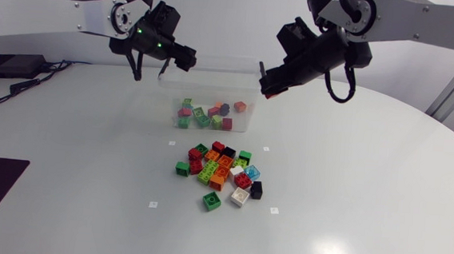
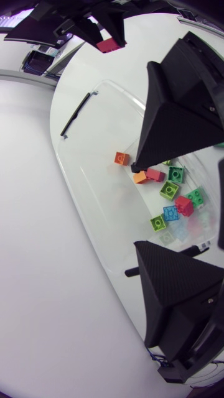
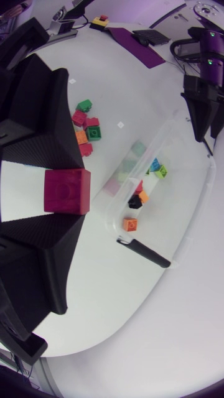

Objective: Place the duplo bricks in the container

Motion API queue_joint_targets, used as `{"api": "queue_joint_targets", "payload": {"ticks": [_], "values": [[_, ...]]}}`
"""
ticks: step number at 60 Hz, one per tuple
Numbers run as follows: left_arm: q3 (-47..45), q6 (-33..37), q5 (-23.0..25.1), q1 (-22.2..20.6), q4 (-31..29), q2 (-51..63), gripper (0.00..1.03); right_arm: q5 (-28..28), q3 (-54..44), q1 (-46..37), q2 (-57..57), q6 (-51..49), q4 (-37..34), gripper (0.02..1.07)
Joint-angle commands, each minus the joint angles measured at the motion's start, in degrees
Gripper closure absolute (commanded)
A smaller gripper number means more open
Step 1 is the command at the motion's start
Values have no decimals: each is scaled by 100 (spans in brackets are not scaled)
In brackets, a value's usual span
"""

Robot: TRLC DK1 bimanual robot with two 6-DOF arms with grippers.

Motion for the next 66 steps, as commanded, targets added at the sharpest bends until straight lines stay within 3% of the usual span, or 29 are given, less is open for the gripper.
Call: {"api": "queue_joint_targets", "payload": {"ticks": [1,11,35,48,51,54,55,57,66], "values": [[-476,-29,-30,92,262,-592,9,-60,433,91,330,168,20,77],[-1372,288,-30,92,543,-1418,9,-60,1286,161,902,238,20,77],[-3227,1114,348,57,481,-2639,9,-7,3175,354,2317,440,-112,77],[-3763,1263,471,57,517,-2692,9,160,3290,398,2572,537,64,76],[-3842,1263,480,57,552,-2692,9,221,3202,407,2572,554,205,60],[-3886,1263,480,57,578,-2692,9,265,3114,407,2563,572,319,33],[-3904,1263,480,57,596,-2692,9,300,3043,407,2536,590,398,17],[-3921,1263,480,57,613,-2692,9,327,2956,416,2484,590,530,6],[-4044,1465,489,75,648,-2552,9,458,2797,433,2308,686,873,6]]}}
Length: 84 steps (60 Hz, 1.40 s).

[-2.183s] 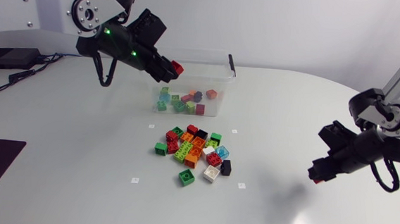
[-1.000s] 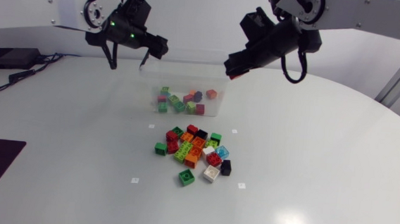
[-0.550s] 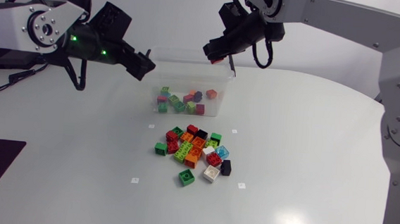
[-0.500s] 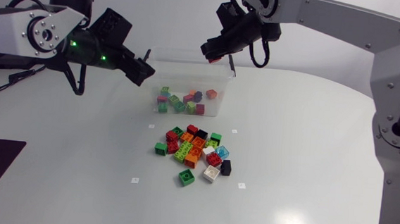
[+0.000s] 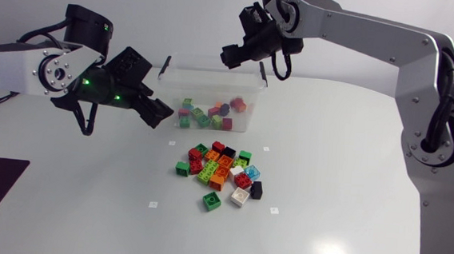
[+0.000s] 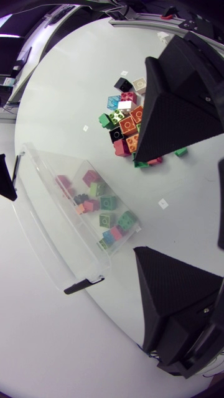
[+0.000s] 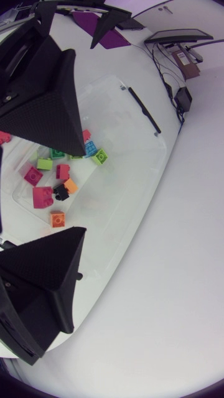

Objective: Place the duplo bricks in the container

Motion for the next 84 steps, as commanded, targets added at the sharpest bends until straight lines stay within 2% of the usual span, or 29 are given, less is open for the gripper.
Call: {"api": "queue_joint_targets", "payload": {"ticks": [1,13,19,33,37,40,50,69,82,84], "values": [[-217,305,82,14,-3,63,9,50,-173,58,-160,214,110,6],[-358,955,276,22,-311,300,9,146,-1421,75,-1100,232,734,6],[-507,1377,346,-65,-504,520,9,155,-2054,66,-1522,197,857,6],[-788,2371,460,-312,-495,889,9,50,-3548,22,-2550,-6,1050,6],[-788,2581,671,-356,-574,959,9,41,-3952,14,-2814,-23,1121,6],[-665,2898,970,-338,-812,1056,9,41,-4269,14,-3025,-41,1129,6],[-138,3522,1031,-391,-1339,1557,9,-29,-5192,14,-3640,-85,1173,6],[495,4014,1023,-522,-1462,2198,9,-144,-6826,66,-4431,-111,1191,6],[714,4146,1014,-672,-1787,2524,29,6,-6985,312,-4282,179,804,7],[714,4146,1014,-681,-1796,2532,39,50,-6941,348,-4238,241,699,7]]}}
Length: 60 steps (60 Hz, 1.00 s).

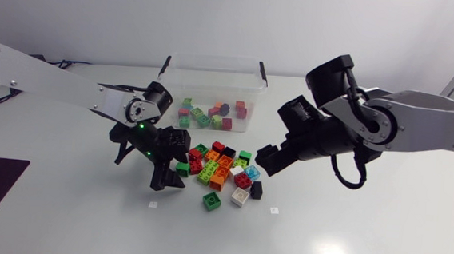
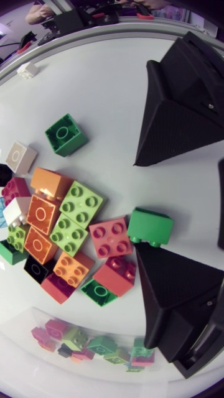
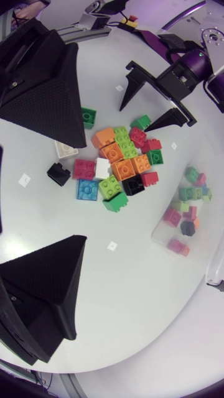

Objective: Place the duplo bricks in the container

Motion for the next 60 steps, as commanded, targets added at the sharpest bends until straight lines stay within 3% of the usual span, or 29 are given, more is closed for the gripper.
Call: {"api": "queue_joint_targets", "payload": {"ticks": [1,8,10,27,43,60], "values": [[162,194,28,-45,-89,137,43,98,-1,123,160,230,-233,7],[144,221,28,-53,-177,155,69,335,113,325,529,388,-470,7],[135,229,28,-53,-221,155,70,379,140,369,705,397,-487,8],[-111,221,-7,-80,-731,-276,74,652,579,439,1663,529,-584,13],[-252,221,-42,228,-1249,-1419,74,819,799,527,2006,660,-707,18],[355,-307,28,333,-1346,-2412,74,942,702,465,2190,687,-751,34]]}}
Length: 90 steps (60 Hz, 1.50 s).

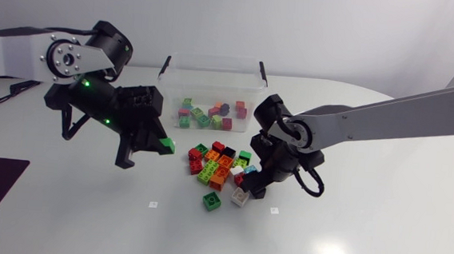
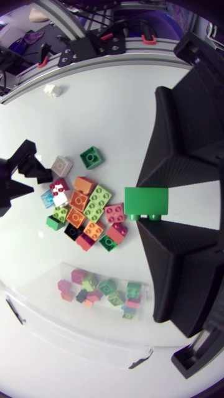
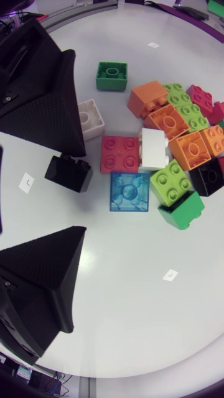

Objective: Place the duplo bricks in the container

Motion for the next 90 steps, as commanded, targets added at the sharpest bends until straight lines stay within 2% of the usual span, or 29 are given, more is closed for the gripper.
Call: {"api": "queue_joint_targets", "payload": {"ticks": [1,7,14,18,21,25,36,55,60,67,75,78,81,90], "values": [[386,-255,43,27,-48,-119,74,69,-21,0,140,145,-76,37],[737,-782,61,-17,225,-5,74,69,-65,-9,193,136,30,54],[1062,-1872,52,18,1183,303,74,61,-74,26,324,118,100,68],[1317,-2232,52,18,1350,531,74,52,-83,26,386,101,135,76],[1484,-2469,52,27,1429,654,74,52,-100,9,412,74,153,77],[1739,-3050,26,80,1904,909,74,43,-153,-18,342,66,179,77],[2249,-3761,-255,89,2492,1472,74,-124,-215,-325,-176,-75,170,79],[2838,-4289,-642,71,2949,2236,72,-396,207,-563,-739,-224,30,79],[3119,-4421,-756,80,3002,2606,67,-467,383,-572,-871,-242,30,79],[3400,-4526,-897,80,3011,2940,66,-511,638,-580,-1011,-251,21,79],[3646,-4640,-1073,62,3011,3159,48,-555,1025,-580,-1038,-251,-49,79],[3664,-4649,-1073,62,3011,3177,29,-598,1183,-580,-1029,-251,-67,79],[3620,-4667,-1090,71,3011,3124,19,-625,1350,-580,-994,-251,-76,79],[3172,-4632,-1090,98,3037,2667,13,-713,1921,-580,-757,-242,-41,79]]}}
